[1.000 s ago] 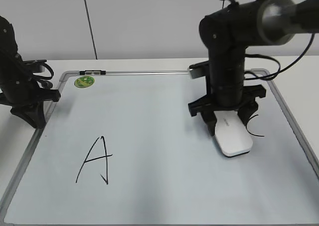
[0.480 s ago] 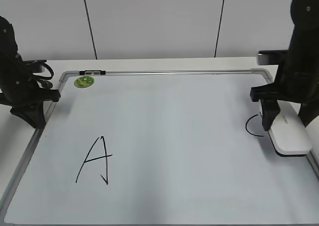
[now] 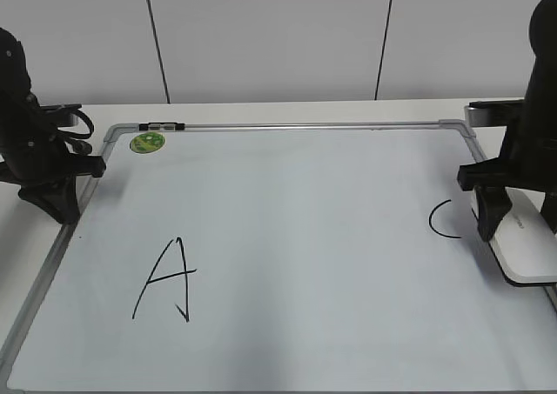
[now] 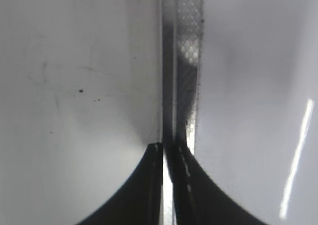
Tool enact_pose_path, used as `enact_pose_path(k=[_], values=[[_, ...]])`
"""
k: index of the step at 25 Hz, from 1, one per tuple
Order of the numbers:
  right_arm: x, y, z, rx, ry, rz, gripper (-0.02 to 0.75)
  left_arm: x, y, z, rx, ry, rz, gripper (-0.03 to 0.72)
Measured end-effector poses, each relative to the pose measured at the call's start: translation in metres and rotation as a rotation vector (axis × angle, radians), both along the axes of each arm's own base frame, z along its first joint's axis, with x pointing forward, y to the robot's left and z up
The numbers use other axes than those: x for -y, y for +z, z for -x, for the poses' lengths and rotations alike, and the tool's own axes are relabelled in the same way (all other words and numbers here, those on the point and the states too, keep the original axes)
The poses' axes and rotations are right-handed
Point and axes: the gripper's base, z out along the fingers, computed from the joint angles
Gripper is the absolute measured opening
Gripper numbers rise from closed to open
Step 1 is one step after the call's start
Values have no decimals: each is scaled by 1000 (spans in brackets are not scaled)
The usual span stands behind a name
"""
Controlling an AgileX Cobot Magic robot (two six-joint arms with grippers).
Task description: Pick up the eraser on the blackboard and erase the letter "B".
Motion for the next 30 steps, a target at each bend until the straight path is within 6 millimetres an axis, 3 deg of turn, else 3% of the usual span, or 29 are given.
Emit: enact_pose_path(k=[12,19,30], values=[[1,-1,-3,33,9,10,518,0,0,0,0,0,0,34],[1,-17,-6,-10,19,14,518,0,0,0,-2,0,0,34],[22,-17,-9,-6,1,-45,518,0,0,0,-2,0,0,34]])
